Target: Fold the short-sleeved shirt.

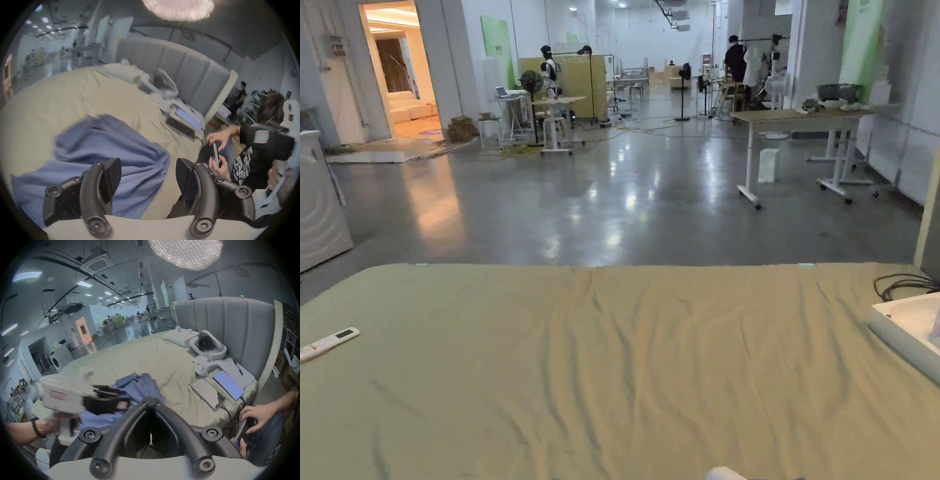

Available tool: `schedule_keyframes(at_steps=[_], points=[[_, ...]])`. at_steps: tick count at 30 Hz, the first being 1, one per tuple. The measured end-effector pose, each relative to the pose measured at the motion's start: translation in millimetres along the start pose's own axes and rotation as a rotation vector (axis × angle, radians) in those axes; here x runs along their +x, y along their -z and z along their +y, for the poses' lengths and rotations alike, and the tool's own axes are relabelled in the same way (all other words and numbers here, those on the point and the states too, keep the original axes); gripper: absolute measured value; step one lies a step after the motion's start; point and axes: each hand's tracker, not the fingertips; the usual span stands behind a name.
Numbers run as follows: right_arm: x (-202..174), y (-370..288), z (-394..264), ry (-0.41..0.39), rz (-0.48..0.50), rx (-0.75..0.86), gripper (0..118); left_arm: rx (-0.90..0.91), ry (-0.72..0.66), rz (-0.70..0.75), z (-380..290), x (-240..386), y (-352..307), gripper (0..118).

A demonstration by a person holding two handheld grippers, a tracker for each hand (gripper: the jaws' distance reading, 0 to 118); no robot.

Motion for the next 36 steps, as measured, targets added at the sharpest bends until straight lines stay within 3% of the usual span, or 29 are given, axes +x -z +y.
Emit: schedule_keyframes(at_steps=[7, 13, 16, 17, 18, 19, 20, 36], points=[[-47.5, -9.6, 44.7, -0.135, 0.109, 0.161, 0, 0.387, -0.094, 0.301, 30.3, 4.8, -210.1, 74], [-66.8, -22.2, 58.2, -0.131, 0.174, 0.197, 0, 0.472, 0.045, 0.617, 9.8, 42.3, -270.3, 74], [-70.4, -31.3, 55.7, -0.149, 0.19, 0.2, 0, 0.457, -0.009, 0.612, -1.5, 50.0, -280.5, 73], [-71.3, -35.2, 53.5, -0.155, 0.19, 0.199, 0, 0.455, -0.016, 0.63, -5.2, 50.4, -280.6, 67], [-71.9, -38.3, 51.7, -0.162, 0.189, 0.199, 0, 0.457, -0.007, 0.653, -9.0, 51.2, -282.2, 51], [-71.2, -39.6, 48.8, -0.172, 0.186, 0.198, 0, 0.462, 0.006, 0.655, -13.1, 51.2, -283.0, 13], [-71.4, -42.1, 47.0, -0.189, 0.18, 0.198, 0, 0.455, 0.009, 0.661, -16.5, 51.8, -286.1, 2], [-67.5, -43.2, 44.1, -0.222, 0.16, 0.175, 0, 0.343, -0.078, 0.589, -26.5, 38.0, -273.3, 1]])
